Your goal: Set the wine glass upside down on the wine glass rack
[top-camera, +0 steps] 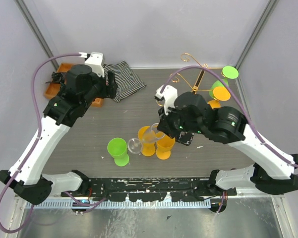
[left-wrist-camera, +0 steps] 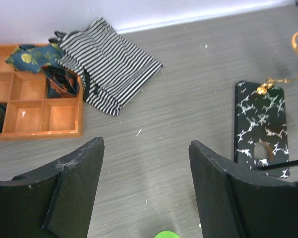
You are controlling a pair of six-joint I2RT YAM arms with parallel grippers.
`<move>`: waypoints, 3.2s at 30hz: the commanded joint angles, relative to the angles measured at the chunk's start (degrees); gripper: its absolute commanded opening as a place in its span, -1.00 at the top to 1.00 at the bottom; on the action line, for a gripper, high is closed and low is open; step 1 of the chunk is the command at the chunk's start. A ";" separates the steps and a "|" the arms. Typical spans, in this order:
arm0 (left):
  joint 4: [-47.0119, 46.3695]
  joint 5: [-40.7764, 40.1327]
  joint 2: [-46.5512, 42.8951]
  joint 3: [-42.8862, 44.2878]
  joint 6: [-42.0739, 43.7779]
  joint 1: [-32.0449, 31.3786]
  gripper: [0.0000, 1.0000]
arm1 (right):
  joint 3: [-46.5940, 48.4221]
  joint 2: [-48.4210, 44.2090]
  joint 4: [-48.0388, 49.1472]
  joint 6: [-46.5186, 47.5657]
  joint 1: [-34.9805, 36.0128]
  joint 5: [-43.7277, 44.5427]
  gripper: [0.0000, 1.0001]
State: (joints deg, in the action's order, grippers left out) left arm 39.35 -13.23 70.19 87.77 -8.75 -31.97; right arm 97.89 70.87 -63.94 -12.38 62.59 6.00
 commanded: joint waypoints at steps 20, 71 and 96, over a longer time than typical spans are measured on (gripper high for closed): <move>-9.74 -8.40 -9.59 -3.72 -42.33 0.24 -0.44 | -22.71 -6.07 72.58 36.06 0.35 26.36 0.99; -32.85 9.21 -1.07 -9.39 -68.15 5.37 1.00 | -18.72 -0.85 66.47 32.96 0.35 15.77 0.09; -73.10 21.85 27.13 -3.55 -0.08 11.15 1.00 | -12.75 -9.78 61.66 46.20 0.34 41.42 -0.49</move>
State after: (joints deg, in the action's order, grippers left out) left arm -14.81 6.55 95.50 87.70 -19.86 -20.80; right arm 83.79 63.11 -8.95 27.46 62.59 42.02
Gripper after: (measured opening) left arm 0.185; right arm 0.740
